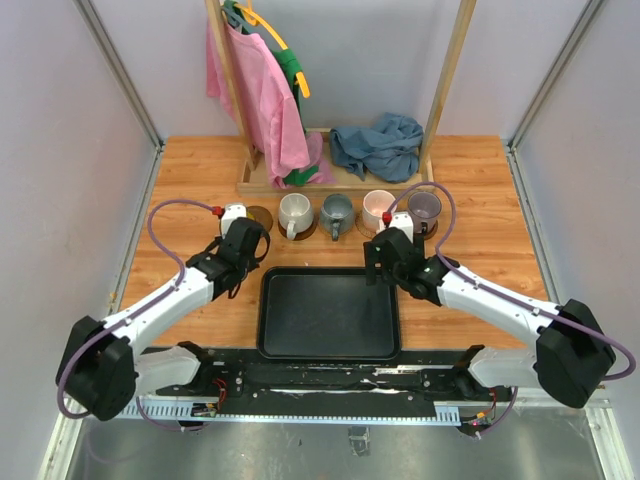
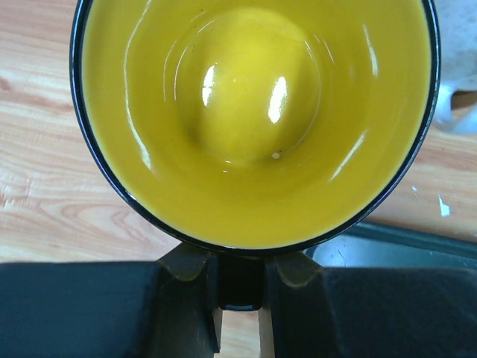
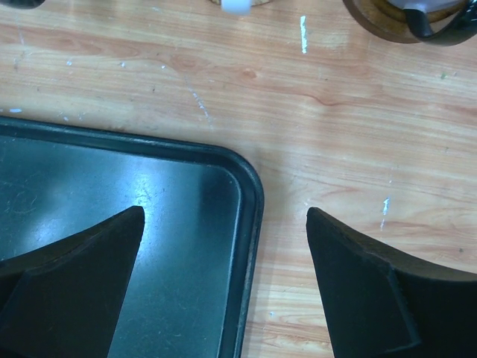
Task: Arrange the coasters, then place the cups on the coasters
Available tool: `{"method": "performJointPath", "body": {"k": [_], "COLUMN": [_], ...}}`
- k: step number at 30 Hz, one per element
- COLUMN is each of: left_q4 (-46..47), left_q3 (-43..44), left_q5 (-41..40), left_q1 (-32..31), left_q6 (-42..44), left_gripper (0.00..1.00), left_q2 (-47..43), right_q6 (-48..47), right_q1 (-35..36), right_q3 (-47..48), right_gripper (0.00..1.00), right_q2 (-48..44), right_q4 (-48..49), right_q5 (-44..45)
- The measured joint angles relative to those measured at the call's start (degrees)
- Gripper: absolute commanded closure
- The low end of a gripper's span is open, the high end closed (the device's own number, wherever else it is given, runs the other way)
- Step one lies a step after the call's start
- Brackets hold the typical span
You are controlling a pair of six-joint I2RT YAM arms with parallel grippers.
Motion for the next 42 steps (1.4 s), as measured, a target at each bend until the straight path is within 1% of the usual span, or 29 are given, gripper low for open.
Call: {"method": "performJointPath", "body": {"k": [9, 14, 18, 24, 34, 42], "left_q4": [8.6, 12.7, 15.0, 14.9, 13.4, 11.7], "left_q3": [4.2, 7.1, 8.5, 11.3, 15.6, 16.0], "left_q5": [6.8, 9.4, 11.6, 14.4, 16.1, 16.7], "left_q1": [9.0, 11.8, 12.8, 13.0, 13.7, 14.2], "left_q6": [6.2, 8.0, 8.7, 9.1, 10.1, 10.1], "left_gripper": [1.0, 0.99, 1.0, 0.99, 0.99, 0.99], "left_q2": [10.5, 15.7, 19.7, 25.1, 28.2, 29.7], "right_q6": [-0.5, -0.5, -0.5, -0.4, -0.2, -0.2], "right_q1": [-0.9, -1.5, -1.6, -1.6, -1.6, -1.6], "right_q3": [0.1, 0.1, 0.1, 0.1, 0.1, 0.1], "right_gripper": [0.09, 0.08, 0.09, 0.09, 0.08, 0.09], "right_q2": [0.0, 0.0, 0.0, 0.0, 0.2, 0.5], "right_q4": [-0.3, -0.5, -0.5, -0.5, -0.5, -0.5], "right_q5": [0.5, 0.8, 1.1, 1.2, 1.2, 1.2]}}
